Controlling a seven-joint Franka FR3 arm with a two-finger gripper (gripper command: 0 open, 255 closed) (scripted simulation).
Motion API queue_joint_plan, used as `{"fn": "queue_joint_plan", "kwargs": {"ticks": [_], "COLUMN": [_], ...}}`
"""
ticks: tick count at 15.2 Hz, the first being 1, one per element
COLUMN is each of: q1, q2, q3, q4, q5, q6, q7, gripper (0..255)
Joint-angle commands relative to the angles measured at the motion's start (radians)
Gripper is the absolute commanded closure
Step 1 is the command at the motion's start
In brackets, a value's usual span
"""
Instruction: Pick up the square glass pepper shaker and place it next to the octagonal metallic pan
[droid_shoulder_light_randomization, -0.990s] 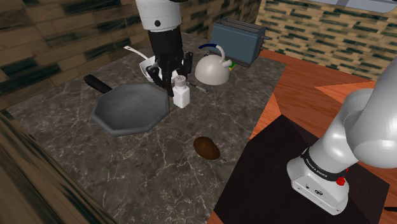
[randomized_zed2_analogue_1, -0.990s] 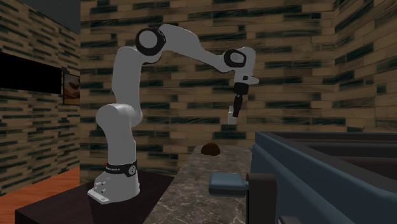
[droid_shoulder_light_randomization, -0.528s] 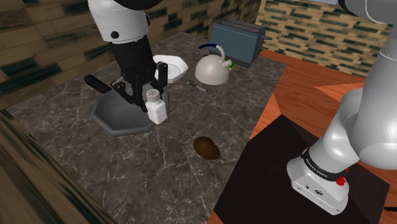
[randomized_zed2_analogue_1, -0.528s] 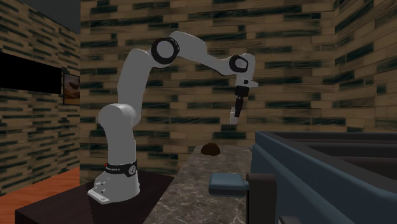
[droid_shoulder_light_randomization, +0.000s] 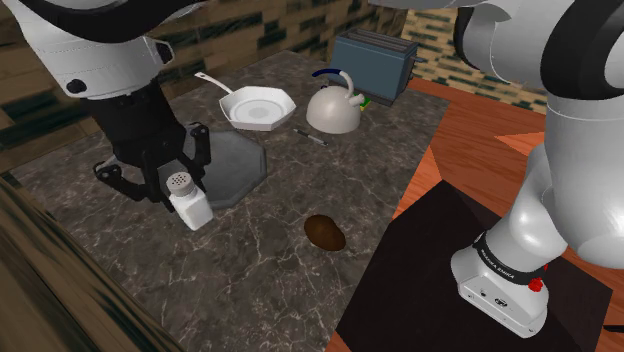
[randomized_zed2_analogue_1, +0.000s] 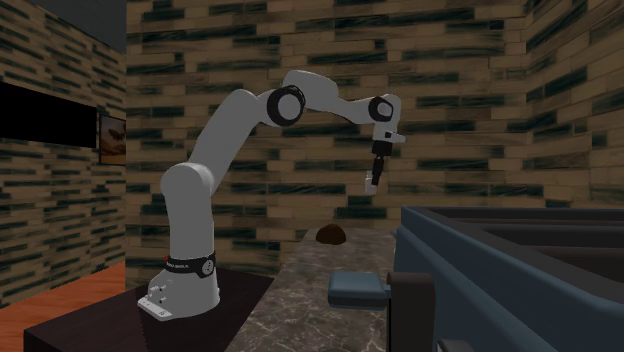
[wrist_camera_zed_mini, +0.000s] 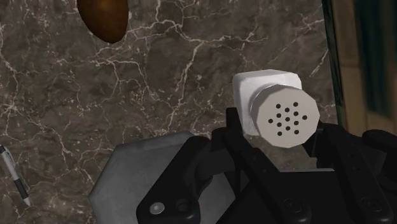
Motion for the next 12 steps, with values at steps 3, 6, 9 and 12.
{"fn": "queue_joint_plan", "kwargs": {"ticks": [3,6,9,12], "q1": [0.001,-0.004,-0.008,-0.011], "q2": [0.007,0.004,0.005,0.007], "q3": [-0.001,-0.002,-0.003,-0.004], "q4": [-0.037,-0.082,-0.123,-0.159], "q5": [-0.002,-0.002,-0.002,-0.003], "q6": [0.045,0.086,0.127,0.165], "q7": [0.003,0.001,-0.001,-0.002], "gripper": [255,255,255,255]}}
